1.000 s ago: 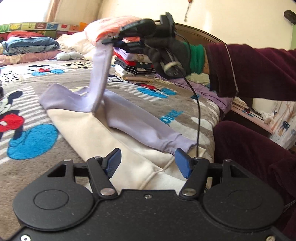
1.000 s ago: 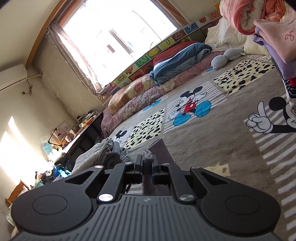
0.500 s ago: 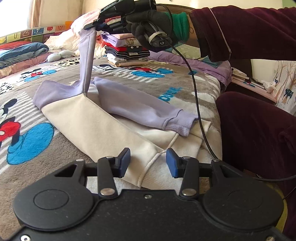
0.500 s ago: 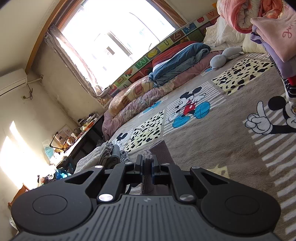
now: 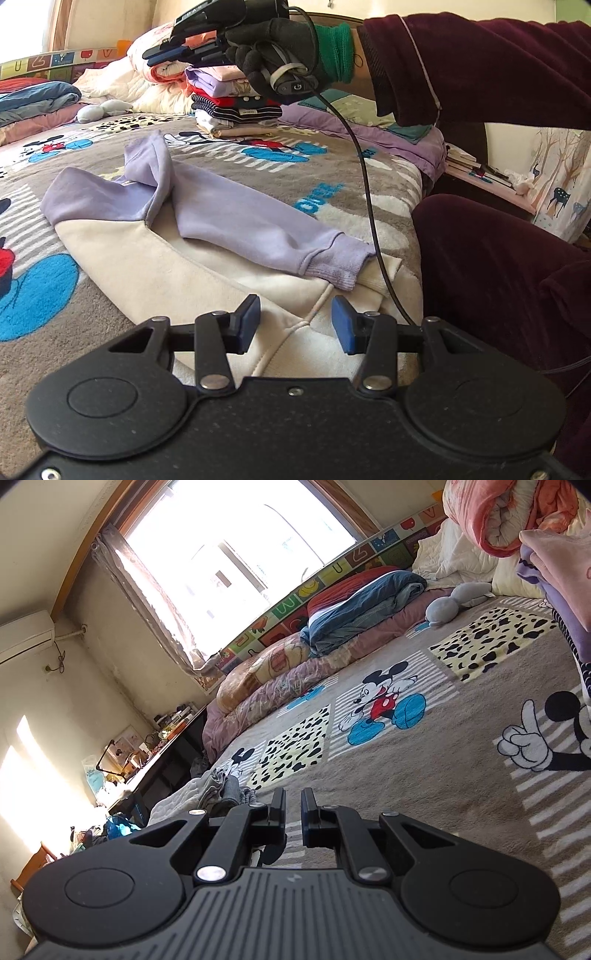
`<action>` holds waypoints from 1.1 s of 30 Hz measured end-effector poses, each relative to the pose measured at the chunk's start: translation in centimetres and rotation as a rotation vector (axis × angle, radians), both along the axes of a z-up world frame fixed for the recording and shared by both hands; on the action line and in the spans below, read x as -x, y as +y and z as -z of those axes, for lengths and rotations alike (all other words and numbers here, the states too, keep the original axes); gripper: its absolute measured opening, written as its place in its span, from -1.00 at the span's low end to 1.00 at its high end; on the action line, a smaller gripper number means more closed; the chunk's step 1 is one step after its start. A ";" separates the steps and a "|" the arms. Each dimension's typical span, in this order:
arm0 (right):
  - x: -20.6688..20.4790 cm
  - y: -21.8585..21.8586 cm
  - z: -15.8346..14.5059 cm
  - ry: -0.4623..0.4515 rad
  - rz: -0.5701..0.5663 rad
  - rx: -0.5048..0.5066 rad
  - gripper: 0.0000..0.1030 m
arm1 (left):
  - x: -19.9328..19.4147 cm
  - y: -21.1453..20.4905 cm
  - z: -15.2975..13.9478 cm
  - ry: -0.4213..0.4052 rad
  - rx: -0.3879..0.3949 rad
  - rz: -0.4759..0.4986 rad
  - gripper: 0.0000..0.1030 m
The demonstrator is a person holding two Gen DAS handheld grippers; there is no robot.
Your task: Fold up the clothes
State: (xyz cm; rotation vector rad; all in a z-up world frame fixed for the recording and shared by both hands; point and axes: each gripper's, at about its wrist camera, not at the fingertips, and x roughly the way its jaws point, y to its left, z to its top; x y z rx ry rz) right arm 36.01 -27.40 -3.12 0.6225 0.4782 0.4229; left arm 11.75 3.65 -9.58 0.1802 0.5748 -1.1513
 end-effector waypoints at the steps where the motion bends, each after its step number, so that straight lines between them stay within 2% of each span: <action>1: 0.2 0.0 0.2 0.002 -0.005 0.003 -0.80 | 0.0 0.5 -0.4 -0.004 0.022 -0.004 -0.20; 4: 1.5 0.3 1.1 0.016 -0.031 0.022 -0.79 | -0.5 1.8 -1.0 0.005 0.075 -0.052 -0.20; 7: 3.0 0.4 2.4 0.054 -0.043 0.031 -0.72 | -0.9 2.3 -1.1 0.010 0.081 -0.084 -0.20; 9: 4.2 0.0 4.0 0.100 -0.022 -0.009 -0.67 | -0.7 2.1 -1.2 0.004 0.075 -0.084 -0.20; 11: 5.5 -0.3 5.6 0.146 0.015 -0.061 -0.18 | -0.6 1.8 -1.1 0.002 0.068 -0.077 -0.20; 13: 6.8 -0.5 7.3 0.202 0.047 -0.117 0.02 | -0.6 1.5 -1.0 0.003 0.056 -0.076 -0.20; 16: 7.8 0.6 9.1 0.264 0.033 -0.142 0.03 | -0.7 1.3 -0.8 0.008 0.039 -0.076 -0.20; 22: 6.3 3.6 10.1 0.331 0.034 -0.073 0.14 | -0.5 1.4 -0.2 0.015 -0.003 -0.063 -0.19; 24: 5.4 4.2 10.3 0.340 0.053 -0.025 0.08 | -0.5 1.5 0.0 0.021 -0.008 -0.057 -0.20; 25: 5.1 4.3 10.5 0.342 0.063 -0.014 -0.15 | -0.4 1.5 0.0 0.023 -0.012 -0.053 -0.20; 26: 4.8 4.4 10.6 0.336 0.062 -0.011 -0.52 | -0.4 1.4 0.1 0.024 -0.019 -0.046 -0.19; 29: 4.4 5.0 10.4 0.306 0.037 0.015 -0.83 | -0.2 1.2 0.3 0.029 -0.032 -0.025 -0.20; 33: 4.2 5.4 8.6 0.233 0.029 0.042 -0.86 | 0.0 0.9 0.3 0.036 -0.027 0.006 -0.20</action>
